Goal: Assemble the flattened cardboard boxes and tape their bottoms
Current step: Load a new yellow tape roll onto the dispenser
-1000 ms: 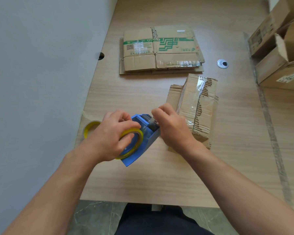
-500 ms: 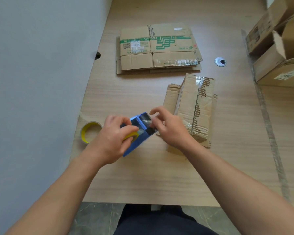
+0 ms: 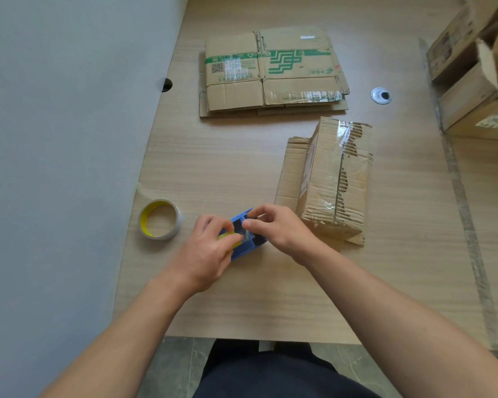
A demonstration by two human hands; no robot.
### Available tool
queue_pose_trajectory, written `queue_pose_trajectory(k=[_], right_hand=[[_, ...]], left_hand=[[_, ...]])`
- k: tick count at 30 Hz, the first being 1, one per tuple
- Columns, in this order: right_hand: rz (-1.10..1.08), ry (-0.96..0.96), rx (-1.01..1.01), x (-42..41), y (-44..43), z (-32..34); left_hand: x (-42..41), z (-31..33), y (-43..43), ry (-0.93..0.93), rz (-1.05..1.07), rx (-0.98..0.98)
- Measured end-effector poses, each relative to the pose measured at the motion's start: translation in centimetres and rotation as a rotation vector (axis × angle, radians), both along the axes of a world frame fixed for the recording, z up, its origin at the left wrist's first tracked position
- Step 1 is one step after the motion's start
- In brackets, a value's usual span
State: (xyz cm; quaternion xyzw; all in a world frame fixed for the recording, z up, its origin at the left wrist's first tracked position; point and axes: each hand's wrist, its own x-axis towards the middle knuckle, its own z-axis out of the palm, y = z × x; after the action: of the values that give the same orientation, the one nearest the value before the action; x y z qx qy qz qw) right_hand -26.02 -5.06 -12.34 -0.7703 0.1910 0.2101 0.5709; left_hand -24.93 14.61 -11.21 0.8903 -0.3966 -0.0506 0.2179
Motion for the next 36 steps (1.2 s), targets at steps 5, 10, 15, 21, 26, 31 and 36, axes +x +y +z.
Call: queue_pose_trajectory(k=[5,10,15,21,26,31,36], right_hand=[[0.032,0.007,-0.166,0.0,0.3,-0.7],[0.055,0.028,-0.132,0.2,-0.2,-1.1],[0.110,0.009,-0.222,-0.1,-1.9,-1.4],[0.213,0.028,-0.343,-0.2,-1.1,-1.9],[0.196,0.082,-0.380,0.8,-1.2,-2.2],[0.057,0.190,-0.188,0.4,-0.9,-2.7],[-0.109,0.294,0.215,-0.6,-0.3,-2.7]], left_hand=[[-0.5,-1.0,0.1,0.009,0.003,-0.016],[-0.1,-1.7,0.6,0.051,-0.006,-0.026],[0.4,-1.8,1.8,0.099,-0.038,0.000],[0.6,-1.7,3.3,0.118,-0.077,0.031],[0.1,-2.4,3.5,0.091,-0.019,-0.017],[-0.8,-3.4,4.3,0.058,0.081,-0.017],[-1.7,-4.0,5.0,0.150,0.186,0.008]])
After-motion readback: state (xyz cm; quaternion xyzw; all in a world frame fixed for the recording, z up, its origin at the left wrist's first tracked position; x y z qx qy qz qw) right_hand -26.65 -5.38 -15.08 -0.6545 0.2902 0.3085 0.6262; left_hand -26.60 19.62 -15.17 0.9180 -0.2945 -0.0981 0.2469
